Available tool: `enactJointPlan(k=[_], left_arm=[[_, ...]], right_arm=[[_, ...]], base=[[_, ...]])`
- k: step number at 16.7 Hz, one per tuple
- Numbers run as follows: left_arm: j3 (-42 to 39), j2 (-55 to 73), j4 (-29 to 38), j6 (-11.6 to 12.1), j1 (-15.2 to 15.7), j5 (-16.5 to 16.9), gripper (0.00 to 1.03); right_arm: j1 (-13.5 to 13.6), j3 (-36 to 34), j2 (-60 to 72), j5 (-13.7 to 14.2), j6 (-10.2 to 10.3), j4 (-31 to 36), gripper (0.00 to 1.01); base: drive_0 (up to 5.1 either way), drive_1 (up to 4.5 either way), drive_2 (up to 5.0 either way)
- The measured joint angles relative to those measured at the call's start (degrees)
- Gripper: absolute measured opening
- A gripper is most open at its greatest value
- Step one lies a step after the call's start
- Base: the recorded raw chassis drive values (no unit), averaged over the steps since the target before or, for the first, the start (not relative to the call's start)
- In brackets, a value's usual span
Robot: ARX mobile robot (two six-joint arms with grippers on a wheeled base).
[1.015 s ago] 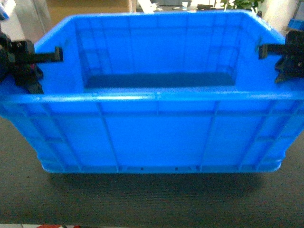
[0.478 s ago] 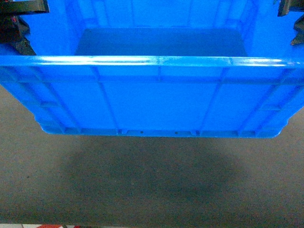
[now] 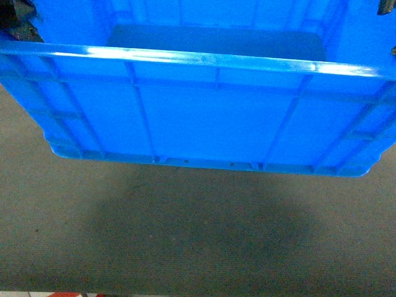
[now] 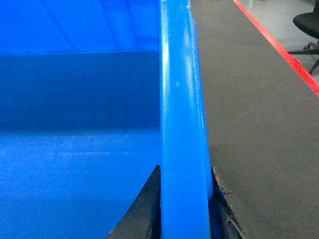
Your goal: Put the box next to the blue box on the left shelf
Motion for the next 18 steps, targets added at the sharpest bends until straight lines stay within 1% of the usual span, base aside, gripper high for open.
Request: enactJointPlan(k=[18], left_arm=[[-0.1,0.0,0.0,0.0,-0.2,-0.1,0.09]], right_arm=[[0.0,0.0,0.0,0.1,-0.1,0.0,0.2]], base=[[0.0,0.0,0.0]])
